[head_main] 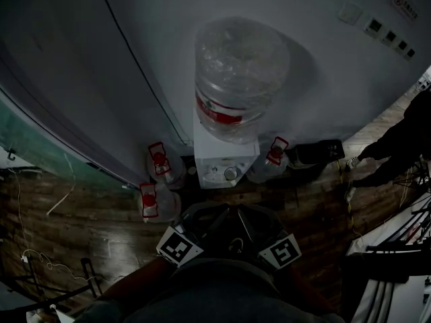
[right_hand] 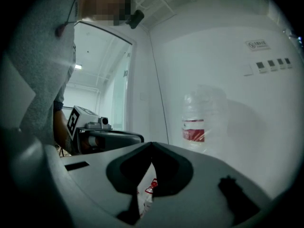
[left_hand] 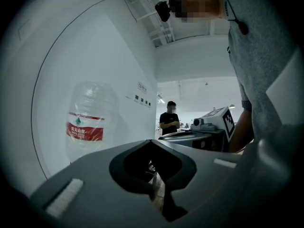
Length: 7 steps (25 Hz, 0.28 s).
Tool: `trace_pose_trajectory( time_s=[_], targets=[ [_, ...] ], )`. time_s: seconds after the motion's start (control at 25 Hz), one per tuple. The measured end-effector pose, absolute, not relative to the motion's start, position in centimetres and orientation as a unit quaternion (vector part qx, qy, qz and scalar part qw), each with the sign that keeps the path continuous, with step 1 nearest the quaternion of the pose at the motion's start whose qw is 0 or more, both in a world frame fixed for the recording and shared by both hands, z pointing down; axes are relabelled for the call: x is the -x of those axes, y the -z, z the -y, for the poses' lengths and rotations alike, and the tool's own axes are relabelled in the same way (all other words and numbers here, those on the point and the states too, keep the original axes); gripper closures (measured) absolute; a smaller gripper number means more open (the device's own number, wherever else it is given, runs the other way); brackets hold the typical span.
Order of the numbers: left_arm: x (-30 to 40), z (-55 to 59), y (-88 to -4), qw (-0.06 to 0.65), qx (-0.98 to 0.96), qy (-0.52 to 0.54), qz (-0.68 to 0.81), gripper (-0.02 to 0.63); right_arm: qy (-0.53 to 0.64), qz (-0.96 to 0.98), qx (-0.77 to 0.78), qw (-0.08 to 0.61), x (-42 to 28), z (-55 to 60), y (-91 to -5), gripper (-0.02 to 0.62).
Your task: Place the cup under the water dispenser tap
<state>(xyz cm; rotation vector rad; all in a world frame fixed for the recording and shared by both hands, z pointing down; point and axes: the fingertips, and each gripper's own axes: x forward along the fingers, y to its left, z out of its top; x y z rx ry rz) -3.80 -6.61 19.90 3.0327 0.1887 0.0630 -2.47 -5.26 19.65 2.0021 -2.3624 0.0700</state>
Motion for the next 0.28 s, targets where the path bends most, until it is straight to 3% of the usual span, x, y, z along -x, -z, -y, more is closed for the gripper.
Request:
trace_pose_trajectory(
  time_s=[0.28],
  targets=[
    [3.73,6.84,-20.18,0.052,-0.997,-0.024,-0.06,0.598,-0.02,0.764,-0.645,0.023,2.52,5.36,-19.76,0.581]
  ],
)
